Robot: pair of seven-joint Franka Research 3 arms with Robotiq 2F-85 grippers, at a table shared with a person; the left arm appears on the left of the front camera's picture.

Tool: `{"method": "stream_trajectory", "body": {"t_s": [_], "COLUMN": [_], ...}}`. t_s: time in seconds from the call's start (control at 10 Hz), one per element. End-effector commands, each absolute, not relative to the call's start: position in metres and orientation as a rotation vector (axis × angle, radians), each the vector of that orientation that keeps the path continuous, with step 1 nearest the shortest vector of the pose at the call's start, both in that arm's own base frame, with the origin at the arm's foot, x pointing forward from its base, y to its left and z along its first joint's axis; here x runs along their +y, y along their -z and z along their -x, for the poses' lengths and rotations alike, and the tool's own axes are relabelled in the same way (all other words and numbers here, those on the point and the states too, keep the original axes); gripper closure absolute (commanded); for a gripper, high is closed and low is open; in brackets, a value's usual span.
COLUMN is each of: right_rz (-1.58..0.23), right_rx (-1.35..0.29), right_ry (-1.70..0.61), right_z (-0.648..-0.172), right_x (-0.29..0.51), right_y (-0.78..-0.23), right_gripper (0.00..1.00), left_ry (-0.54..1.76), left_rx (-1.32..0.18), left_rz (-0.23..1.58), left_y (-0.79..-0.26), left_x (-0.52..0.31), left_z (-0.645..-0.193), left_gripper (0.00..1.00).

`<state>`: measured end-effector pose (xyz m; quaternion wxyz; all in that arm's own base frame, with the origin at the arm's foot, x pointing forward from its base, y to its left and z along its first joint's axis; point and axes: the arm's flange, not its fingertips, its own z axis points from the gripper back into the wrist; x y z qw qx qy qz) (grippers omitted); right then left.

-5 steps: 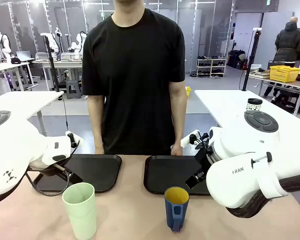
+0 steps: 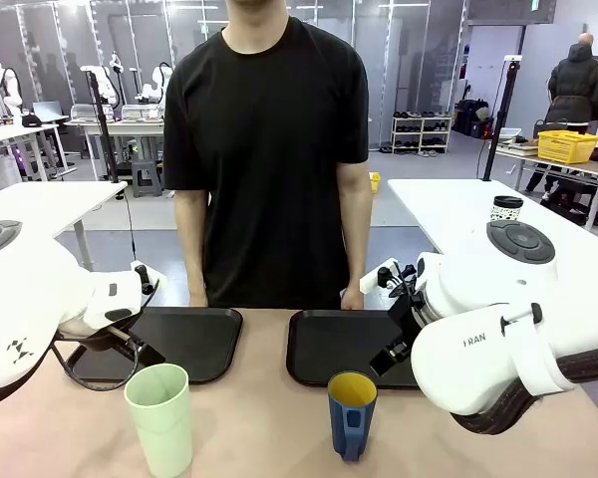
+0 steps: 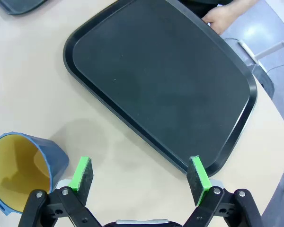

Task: Sort and store the cups by type.
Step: Pick up the Reusable plastic cup.

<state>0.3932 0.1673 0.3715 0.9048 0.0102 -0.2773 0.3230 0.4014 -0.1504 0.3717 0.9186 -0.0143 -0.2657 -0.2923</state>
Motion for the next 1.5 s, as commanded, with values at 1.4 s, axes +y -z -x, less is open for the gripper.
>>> {"method": "stream_trajectory", "body": {"t_s": [1.4], "right_rz": [-0.021], "right_rx": [-0.573], "right_ry": [-0.667], "right_z": [-0.3932], "right_x": [0.1673], "right_y": [-0.3715], "right_gripper": [0.00], "left_ry": [0.575], "left_rx": [-0.560], "left_rz": [-0.001], "left_y": [-0.3757], "left_x": [-0.1499], "left_z": [-0.3969], "left_gripper": [0.00]}}
